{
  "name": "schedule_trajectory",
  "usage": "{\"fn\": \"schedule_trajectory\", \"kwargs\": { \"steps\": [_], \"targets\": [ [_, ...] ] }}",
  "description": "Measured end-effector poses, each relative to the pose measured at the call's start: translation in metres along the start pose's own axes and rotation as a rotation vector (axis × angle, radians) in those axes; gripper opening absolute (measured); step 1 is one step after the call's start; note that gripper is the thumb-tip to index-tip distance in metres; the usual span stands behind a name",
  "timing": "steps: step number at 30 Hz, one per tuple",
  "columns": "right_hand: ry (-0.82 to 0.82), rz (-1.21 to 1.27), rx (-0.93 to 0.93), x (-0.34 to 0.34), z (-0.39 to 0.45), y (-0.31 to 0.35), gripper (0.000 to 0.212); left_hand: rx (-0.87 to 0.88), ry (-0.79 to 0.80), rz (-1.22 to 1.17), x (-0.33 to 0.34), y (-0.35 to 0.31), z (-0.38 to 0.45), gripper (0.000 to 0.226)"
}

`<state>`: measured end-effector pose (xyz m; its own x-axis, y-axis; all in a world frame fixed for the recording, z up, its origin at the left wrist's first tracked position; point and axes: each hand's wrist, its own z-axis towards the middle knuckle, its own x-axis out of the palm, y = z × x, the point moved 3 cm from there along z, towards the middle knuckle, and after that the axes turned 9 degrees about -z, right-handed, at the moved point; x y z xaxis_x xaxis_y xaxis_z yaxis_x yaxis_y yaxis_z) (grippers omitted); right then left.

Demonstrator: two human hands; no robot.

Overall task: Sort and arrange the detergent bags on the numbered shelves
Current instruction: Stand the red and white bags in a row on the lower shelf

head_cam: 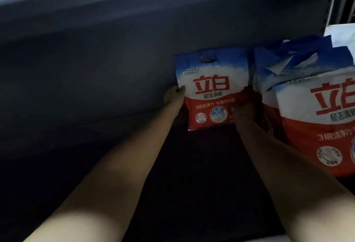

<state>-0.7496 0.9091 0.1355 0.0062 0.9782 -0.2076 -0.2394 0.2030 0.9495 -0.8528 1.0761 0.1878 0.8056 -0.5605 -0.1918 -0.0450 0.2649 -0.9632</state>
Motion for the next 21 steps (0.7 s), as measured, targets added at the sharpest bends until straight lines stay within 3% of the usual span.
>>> {"fn": "schedule_trajectory", "kwargs": {
  "steps": [3, 7, 11, 16, 21],
  "targets": [
    [0.034, 0.035, 0.0, -0.002, -0.012, -0.004, 0.04, -0.024, -0.016, 0.165, -0.004, 0.013, -0.009, 0.037],
    [0.061, -0.247, -0.051, -0.006, -0.033, -0.018, 0.032, -0.014, 0.005, 0.398, -0.006, 0.039, -0.045, 0.034],
    [0.27, -0.598, -0.211, -0.013, -0.065, -0.035, 0.037, 0.062, 0.109, 0.65, 0.001, 0.051, -0.103, 0.03],
    [0.674, -0.872, -0.513, -0.064, -0.119, -0.034, 0.048, 0.143, 0.274, 0.991, 0.013, 0.043, -0.184, 0.033],
    [0.857, -0.942, -0.725, -0.121, -0.146, -0.01, 0.047, 0.307, 0.416, 1.252, 0.021, 0.009, -0.24, 0.035]
  ]
}}
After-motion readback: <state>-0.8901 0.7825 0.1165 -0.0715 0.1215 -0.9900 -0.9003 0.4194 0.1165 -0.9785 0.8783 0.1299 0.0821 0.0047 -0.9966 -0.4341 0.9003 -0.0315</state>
